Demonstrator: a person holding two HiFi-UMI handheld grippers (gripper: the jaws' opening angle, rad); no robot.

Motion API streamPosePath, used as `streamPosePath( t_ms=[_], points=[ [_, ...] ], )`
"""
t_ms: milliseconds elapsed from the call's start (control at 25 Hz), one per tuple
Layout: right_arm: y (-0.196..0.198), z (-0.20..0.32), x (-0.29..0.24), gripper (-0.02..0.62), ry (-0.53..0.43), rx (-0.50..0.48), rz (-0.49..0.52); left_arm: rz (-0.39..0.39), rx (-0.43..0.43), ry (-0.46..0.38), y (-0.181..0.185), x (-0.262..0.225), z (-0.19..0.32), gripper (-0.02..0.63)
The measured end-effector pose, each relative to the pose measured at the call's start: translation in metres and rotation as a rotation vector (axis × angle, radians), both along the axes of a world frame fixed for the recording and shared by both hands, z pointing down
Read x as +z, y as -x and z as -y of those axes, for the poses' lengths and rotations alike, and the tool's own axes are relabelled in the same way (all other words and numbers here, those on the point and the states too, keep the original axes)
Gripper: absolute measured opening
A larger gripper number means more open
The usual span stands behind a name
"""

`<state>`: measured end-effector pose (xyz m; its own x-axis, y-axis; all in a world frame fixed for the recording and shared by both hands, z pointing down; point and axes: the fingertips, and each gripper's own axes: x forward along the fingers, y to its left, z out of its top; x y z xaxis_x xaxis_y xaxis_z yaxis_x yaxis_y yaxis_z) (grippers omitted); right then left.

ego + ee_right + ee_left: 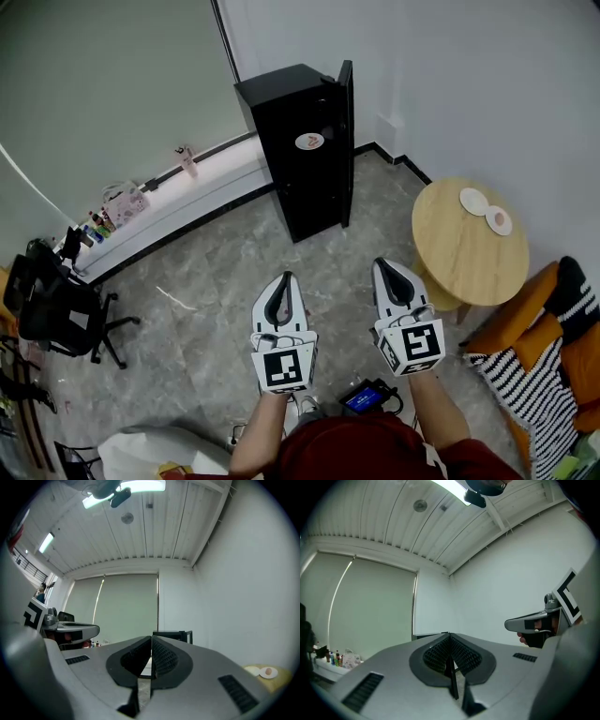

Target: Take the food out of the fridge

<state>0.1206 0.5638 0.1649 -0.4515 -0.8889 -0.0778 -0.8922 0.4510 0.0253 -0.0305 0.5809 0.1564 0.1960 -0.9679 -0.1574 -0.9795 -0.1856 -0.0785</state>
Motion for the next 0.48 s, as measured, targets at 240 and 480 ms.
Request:
streamPosePath(
  t_ms=[240,480],
  points=[
    [-0.031,0.008,0.000,0.023,0.004,-0.013,0.013,-0.008,-0.018,-0.003,-0.030,0.001,0.004,0.012],
    [-0.055,0.014,0.002,0.023,0.009,-0.030,0.007,0.001,-0.043,-0.004,-0.053,0.000,0.009,0.012]
  ],
)
